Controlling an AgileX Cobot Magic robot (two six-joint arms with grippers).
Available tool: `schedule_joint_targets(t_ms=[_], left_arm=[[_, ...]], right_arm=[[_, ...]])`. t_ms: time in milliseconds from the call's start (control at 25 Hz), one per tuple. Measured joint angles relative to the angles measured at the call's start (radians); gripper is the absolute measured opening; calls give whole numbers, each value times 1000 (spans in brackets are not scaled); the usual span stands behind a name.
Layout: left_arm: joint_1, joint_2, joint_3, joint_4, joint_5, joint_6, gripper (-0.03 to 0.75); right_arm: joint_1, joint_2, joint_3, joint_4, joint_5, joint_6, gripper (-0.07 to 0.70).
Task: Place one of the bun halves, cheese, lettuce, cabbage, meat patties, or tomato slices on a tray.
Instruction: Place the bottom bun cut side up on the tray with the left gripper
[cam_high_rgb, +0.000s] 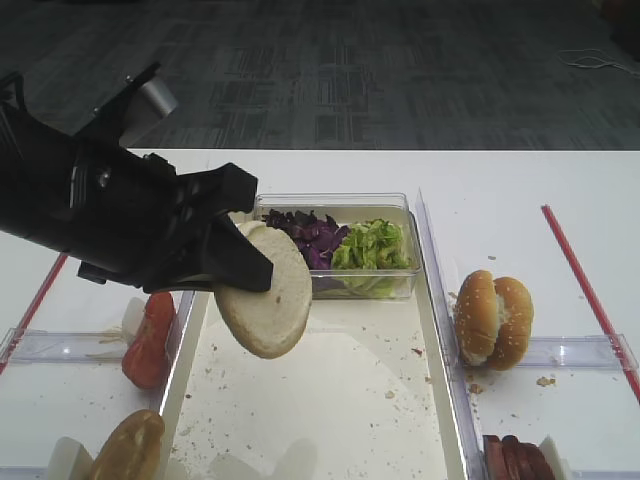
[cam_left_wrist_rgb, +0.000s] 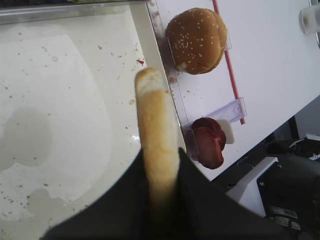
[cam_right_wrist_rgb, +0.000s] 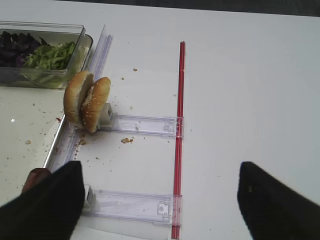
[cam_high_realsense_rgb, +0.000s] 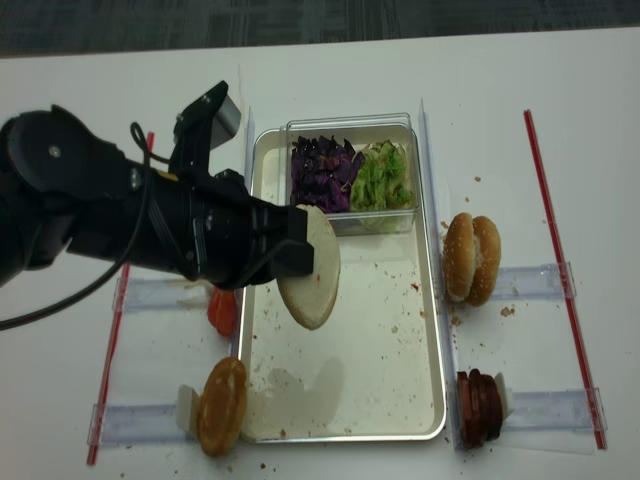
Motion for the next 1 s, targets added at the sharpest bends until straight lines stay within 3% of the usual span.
schedule_joint_targets(t_ms=[480,720,1000], left_arm=[[0,70,0,-16,-3,15,90],[0,195,0,-127,1,126,89],[0,310,0,-159,-12,171,88]], right_arm=[[0,0,0,0,2,0,649],[0,0,0,0,2,0,649],[0,0,0,0,2,0,649]])
